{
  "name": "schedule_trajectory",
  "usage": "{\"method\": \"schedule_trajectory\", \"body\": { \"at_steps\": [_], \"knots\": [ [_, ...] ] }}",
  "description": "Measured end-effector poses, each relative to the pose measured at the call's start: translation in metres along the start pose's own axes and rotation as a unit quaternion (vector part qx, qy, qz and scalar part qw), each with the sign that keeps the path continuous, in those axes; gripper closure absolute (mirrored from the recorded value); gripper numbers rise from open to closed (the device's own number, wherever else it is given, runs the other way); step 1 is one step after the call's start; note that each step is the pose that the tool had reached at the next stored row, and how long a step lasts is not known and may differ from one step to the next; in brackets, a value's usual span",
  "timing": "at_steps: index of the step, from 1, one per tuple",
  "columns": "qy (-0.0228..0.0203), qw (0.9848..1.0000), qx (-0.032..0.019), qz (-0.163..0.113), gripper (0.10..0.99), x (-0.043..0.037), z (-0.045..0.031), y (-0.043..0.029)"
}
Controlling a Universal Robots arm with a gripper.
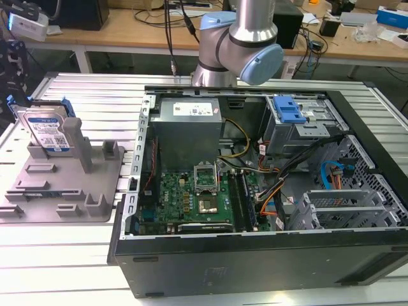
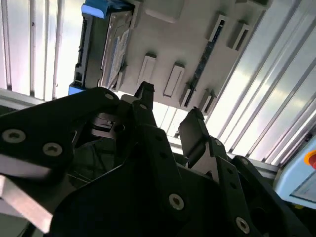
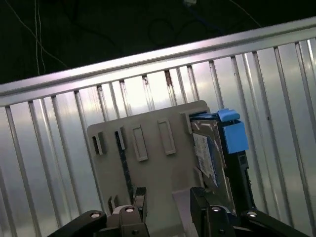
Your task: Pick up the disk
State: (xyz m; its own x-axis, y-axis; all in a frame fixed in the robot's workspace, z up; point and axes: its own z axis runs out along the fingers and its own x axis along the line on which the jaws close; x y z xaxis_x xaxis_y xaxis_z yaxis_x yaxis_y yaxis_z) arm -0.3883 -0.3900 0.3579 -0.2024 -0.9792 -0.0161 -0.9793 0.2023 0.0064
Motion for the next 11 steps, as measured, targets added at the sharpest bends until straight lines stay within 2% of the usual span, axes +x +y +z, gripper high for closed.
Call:
{"method": "schedule_trajectory", "body": {
  "at_steps": [3,5,10,11],
  "knots": [
    [0.0003,0.9993,-0.0006,-0.039,0.604,0.0,0.0008,0.0],
    [0.0005,0.9975,-0.0012,-0.071,0.604,0.0,0.0011,0.0],
    [0.0004,0.9972,-0.0011,-0.075,0.604,-0.0005,0.0013,0.0],
    [0.0004,0.9972,-0.0011,-0.075,0.604,-0.0034,0.0014,0.0006]
  ]
}}
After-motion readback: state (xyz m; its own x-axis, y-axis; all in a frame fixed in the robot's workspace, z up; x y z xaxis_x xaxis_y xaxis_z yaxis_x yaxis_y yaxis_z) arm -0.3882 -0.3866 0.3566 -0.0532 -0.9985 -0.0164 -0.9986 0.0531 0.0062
